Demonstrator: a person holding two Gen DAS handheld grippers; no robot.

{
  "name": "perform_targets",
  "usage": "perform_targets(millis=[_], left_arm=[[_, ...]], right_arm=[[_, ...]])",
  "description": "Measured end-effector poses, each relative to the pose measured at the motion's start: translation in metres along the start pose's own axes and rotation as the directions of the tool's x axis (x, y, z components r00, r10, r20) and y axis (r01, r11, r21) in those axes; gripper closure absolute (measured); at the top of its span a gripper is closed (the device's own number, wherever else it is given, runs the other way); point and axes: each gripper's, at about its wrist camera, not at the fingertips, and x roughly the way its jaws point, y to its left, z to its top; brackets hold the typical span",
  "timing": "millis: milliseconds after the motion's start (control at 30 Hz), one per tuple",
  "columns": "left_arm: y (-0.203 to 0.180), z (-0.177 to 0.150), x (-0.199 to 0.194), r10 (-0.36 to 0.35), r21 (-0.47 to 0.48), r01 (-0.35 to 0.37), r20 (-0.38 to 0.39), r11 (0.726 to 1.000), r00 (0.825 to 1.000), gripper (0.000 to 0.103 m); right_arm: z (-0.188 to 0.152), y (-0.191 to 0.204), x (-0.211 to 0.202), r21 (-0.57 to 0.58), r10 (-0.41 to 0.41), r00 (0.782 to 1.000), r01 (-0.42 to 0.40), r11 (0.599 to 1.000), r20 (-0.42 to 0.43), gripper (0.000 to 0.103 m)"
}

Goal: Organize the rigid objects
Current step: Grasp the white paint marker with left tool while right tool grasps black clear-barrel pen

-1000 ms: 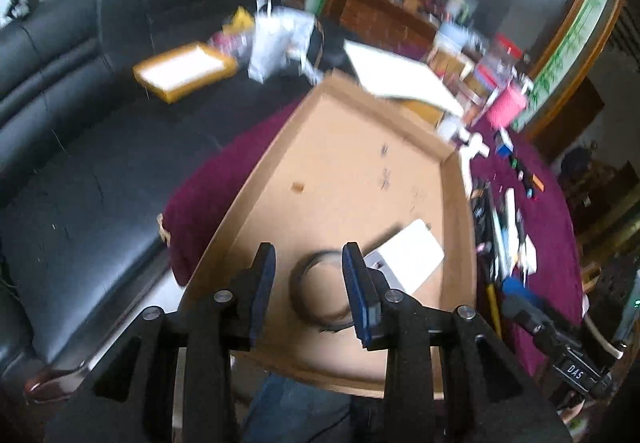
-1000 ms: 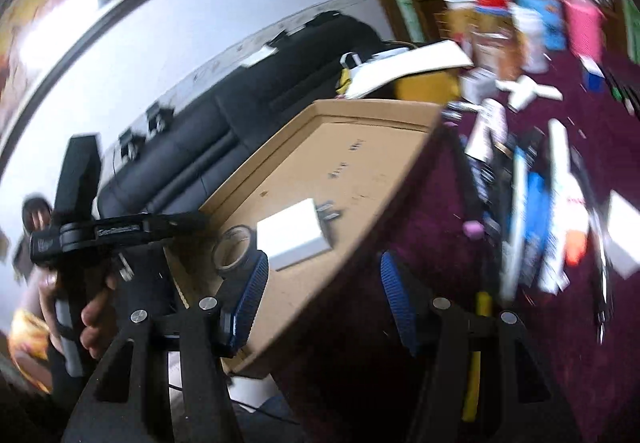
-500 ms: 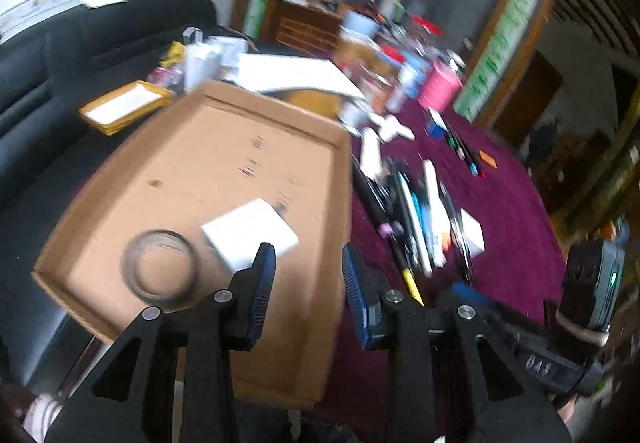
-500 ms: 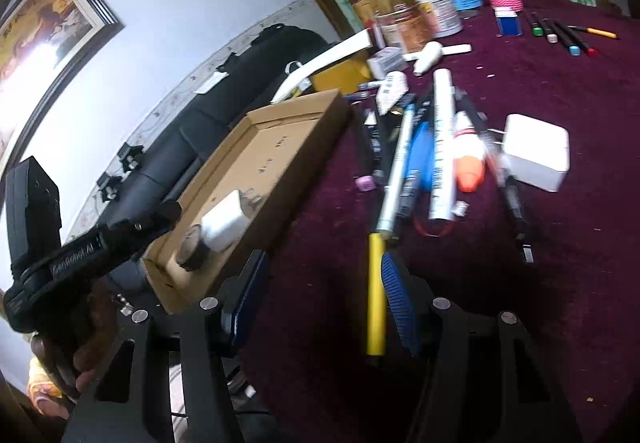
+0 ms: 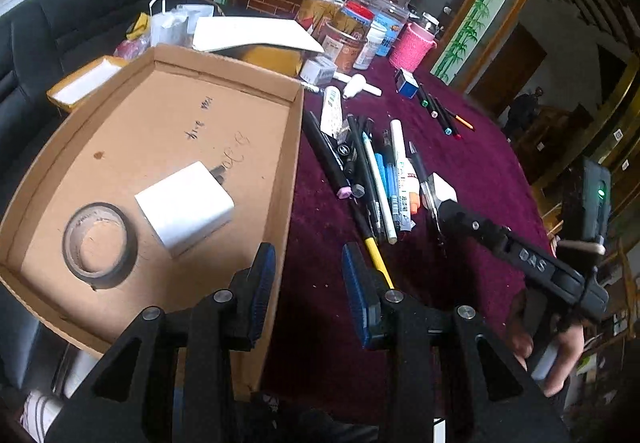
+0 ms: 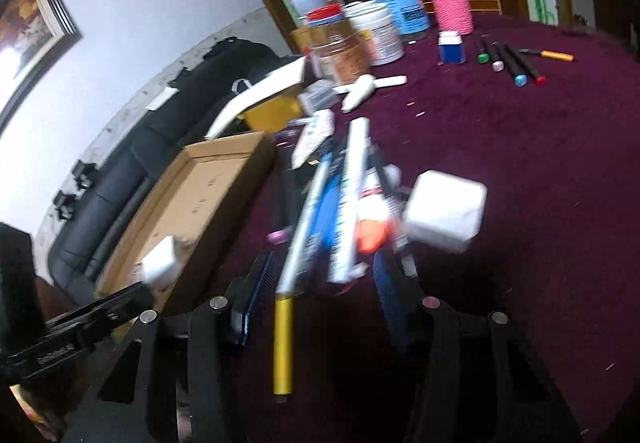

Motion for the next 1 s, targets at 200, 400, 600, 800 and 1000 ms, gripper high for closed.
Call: perform_targets(millis=[200, 400, 600, 800, 1000], left_arm=[[-0.017, 0.007, 0.007, -0.010, 0.030, 0.011, -0.013, 0.999, 1.000, 0.071], [-0.043, 0.018, 0.024, -0.023, 0.099, 0.028, -0.050, 0.995, 0.999, 0.071], [-0.066, 0.033, 0.051, -0.050, 0.121, 0.063, -0.108, 0.991, 0.993, 0.071], [-0.090, 0.056, 0.081, -0.073, 0.095, 0.090, -0.162, 0.991, 0.984, 0.071], [-0.110, 0.069, 0.111, -0.085, 0.091, 0.106, -0.208, 0.990, 0.974, 0.071]], right_arm=[[0.007, -0.031, 0.020, 0.013, -0.024, 0.995, 0.026, 1.000, -0.093, 0.067], [0.003, -0.037, 0.039, 0.023, 0.023, 0.991, -0.021, 1.000, -0.130, 0.086], [-0.001, -0.047, 0.034, 0.101, 0.097, 0.991, -0.087, 0.991, -0.094, 0.094], [0.000, -0.045, 0.017, 0.104, 0.116, 0.993, -0.114, 0.988, -0.013, 0.094], [0.002, -0.053, 0.008, 0.151, 0.100, 0.994, -0.104, 0.983, 0.033, 0.094]])
